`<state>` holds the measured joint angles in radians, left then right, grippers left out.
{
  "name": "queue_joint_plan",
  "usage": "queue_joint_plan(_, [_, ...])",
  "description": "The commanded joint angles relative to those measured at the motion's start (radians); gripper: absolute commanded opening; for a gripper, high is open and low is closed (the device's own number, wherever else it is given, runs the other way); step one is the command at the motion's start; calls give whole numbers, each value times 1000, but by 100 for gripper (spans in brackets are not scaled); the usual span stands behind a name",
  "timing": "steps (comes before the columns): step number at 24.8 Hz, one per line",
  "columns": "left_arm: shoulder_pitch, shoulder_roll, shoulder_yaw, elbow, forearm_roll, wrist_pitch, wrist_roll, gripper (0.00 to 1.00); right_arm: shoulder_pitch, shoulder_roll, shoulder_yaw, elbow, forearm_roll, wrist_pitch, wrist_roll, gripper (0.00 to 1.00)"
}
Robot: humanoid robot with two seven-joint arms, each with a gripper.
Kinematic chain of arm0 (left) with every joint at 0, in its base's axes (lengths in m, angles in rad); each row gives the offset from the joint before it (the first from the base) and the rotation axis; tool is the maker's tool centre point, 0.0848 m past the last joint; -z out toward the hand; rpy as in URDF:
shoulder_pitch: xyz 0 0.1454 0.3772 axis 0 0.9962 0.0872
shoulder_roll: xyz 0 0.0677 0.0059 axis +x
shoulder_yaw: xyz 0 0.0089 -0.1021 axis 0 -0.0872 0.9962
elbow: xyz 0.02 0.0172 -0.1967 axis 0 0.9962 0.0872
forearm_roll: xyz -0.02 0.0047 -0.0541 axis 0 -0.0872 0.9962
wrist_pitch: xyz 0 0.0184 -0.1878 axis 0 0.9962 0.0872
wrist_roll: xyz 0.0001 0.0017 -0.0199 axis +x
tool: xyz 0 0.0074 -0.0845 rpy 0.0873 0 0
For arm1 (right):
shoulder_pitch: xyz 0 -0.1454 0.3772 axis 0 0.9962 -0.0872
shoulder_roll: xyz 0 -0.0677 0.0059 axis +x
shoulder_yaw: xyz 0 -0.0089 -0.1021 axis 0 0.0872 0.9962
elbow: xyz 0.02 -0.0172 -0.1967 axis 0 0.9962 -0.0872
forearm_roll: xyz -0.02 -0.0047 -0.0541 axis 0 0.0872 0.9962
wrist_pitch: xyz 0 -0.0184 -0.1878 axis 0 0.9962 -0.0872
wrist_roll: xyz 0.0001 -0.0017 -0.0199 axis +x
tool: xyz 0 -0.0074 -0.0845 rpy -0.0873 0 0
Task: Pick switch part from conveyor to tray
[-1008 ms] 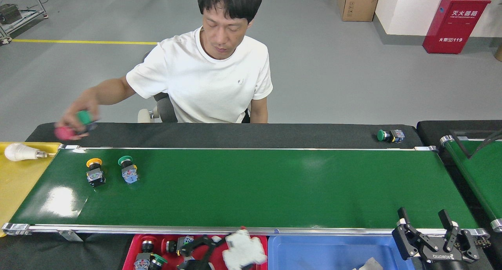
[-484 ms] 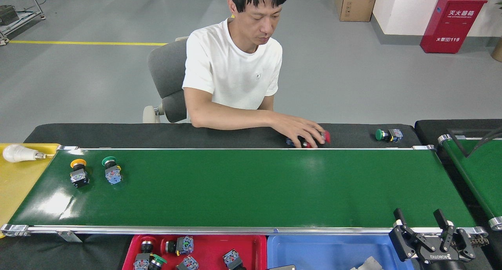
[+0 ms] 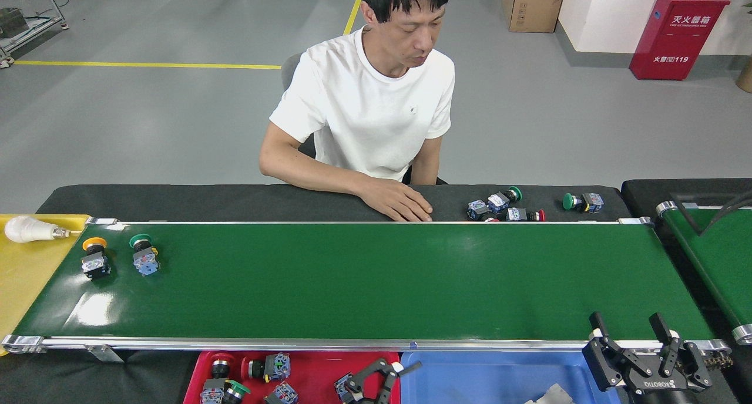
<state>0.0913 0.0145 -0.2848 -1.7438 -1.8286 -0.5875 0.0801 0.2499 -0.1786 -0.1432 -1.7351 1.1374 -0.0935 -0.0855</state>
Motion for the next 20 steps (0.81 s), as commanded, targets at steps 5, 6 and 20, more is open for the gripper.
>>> queue_joint_plan(5, [28, 13, 401, -2, 233, -17, -53, 100, -4, 4, -4, -11, 1, 6, 0, 99])
queue_joint_plan(6, [44, 10, 475, 6, 264, -17, -59, 100, -4, 5, -4, -11, 1, 6, 0, 99])
queue_joint_plan(20, [64, 47, 793, 219, 390, -12, -46, 100, -4, 18, -4, -14, 1, 12, 7, 99])
